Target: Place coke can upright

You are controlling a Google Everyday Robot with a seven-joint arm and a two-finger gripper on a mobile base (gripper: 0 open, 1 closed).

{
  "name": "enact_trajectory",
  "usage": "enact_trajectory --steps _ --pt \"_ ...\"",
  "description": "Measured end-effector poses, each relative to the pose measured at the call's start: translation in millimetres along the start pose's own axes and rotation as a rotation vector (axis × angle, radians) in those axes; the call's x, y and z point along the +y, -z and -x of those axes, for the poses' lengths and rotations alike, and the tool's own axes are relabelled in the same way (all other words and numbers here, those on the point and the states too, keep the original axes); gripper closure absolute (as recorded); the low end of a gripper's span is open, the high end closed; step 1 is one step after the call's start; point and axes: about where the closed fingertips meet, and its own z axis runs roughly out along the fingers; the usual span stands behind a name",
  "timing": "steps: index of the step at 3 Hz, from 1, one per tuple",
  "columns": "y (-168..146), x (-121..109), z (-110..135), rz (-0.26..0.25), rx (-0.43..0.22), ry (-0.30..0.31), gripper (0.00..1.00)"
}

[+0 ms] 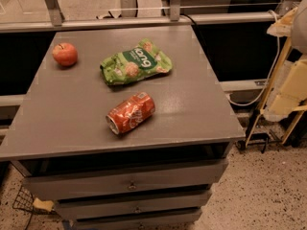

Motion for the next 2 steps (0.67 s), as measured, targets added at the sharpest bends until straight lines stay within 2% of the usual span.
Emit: enact_trajectory --steps 1,2 --pt "0 0 0 0.0 0.0 0.0 0.0" --pt "-17 1 45 0.035 -0.021 0.183 0.0"
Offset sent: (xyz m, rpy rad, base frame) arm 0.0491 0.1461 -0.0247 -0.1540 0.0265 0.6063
